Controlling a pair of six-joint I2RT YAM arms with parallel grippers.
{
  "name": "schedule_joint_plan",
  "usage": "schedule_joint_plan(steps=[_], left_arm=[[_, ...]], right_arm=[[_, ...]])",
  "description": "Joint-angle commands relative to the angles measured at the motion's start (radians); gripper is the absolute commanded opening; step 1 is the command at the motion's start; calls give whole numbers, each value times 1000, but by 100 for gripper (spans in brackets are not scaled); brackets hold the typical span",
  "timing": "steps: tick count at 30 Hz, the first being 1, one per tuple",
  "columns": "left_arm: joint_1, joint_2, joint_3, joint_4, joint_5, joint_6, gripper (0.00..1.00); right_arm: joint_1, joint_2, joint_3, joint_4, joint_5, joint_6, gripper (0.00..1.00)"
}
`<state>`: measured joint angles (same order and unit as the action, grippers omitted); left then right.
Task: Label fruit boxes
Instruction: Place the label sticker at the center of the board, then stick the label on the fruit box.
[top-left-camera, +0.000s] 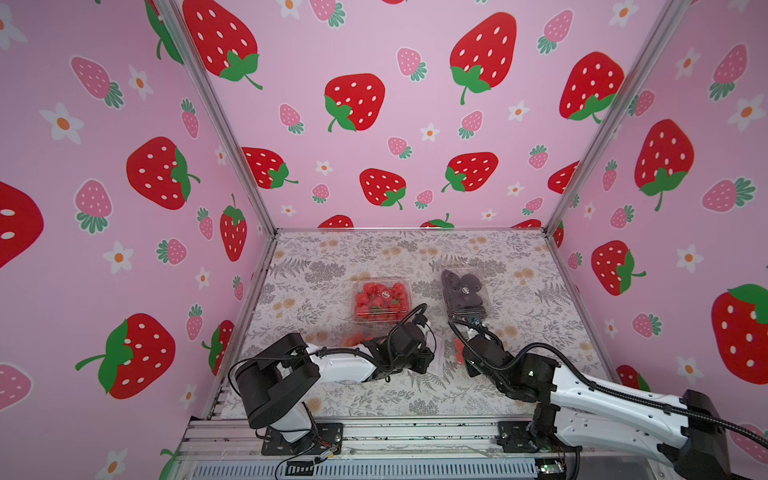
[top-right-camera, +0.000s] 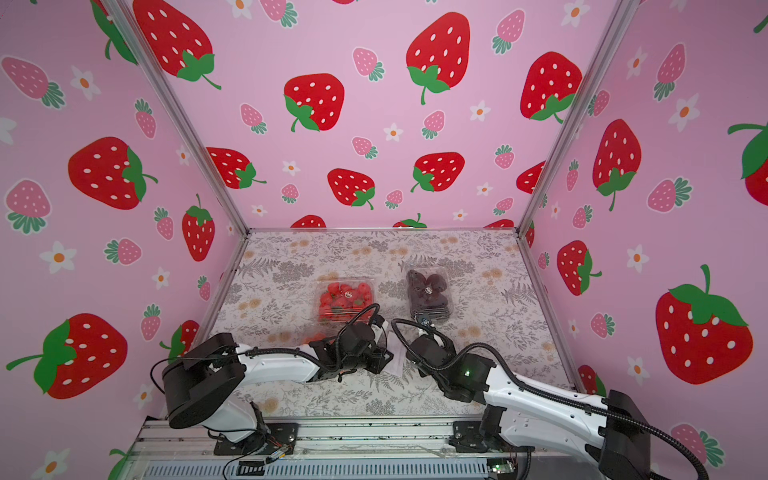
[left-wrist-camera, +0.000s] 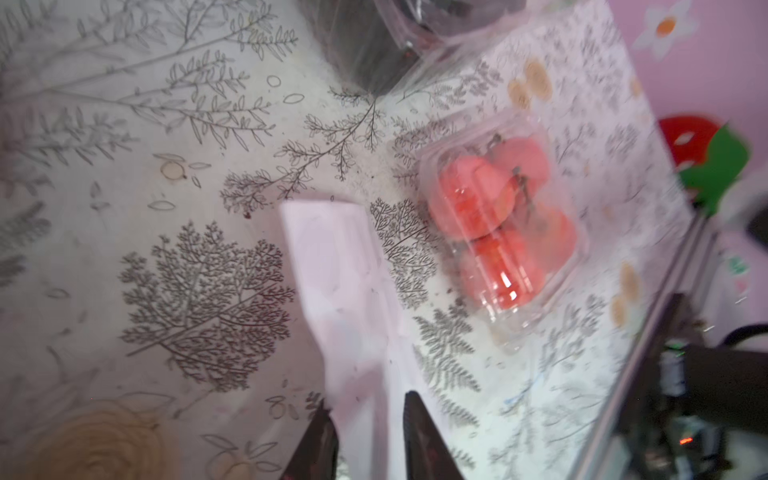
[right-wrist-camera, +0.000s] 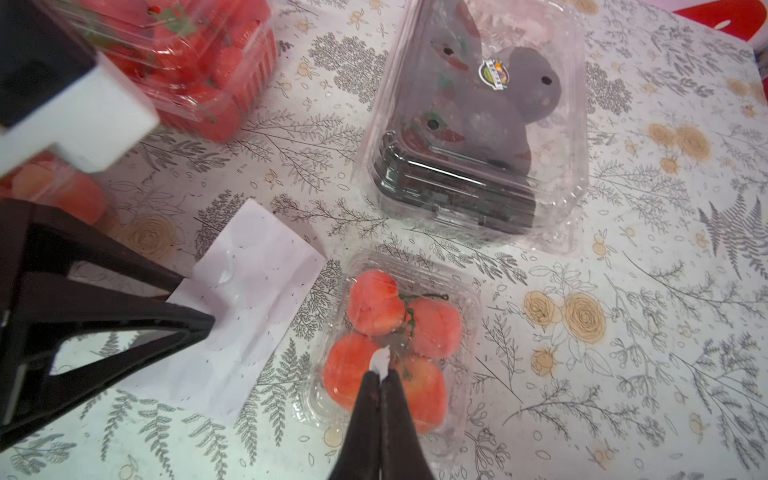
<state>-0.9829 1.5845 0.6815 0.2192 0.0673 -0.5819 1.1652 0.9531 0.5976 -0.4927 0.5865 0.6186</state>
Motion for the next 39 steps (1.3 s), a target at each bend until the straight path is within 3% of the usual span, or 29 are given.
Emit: schedule_joint_plan(steps=[1, 5, 11, 28, 35, 39], left_arm=[[-9, -48, 28, -33, -62, 11, 50], [-13, -100, 20, -64, -109, 22, 61], [-24, -189, -17, -46, -149, 36, 65], [-32, -109, -23, 108, -5, 55, 62], [-31, -124, -27, 105, -4, 62, 62], [-31, -126, -31, 109, -1, 63, 62]], right_arm=[[-17, 7, 3, -56, 23, 61, 0], [-78, -4, -6, -69, -14, 44, 0], [-135, 24, -19, -62, -68, 37, 0], [-188, 248, 18, 18, -125, -13, 0], [-191, 302, 28, 39, -166, -22, 0], [-213, 299, 13, 34, -207, -12, 5]])
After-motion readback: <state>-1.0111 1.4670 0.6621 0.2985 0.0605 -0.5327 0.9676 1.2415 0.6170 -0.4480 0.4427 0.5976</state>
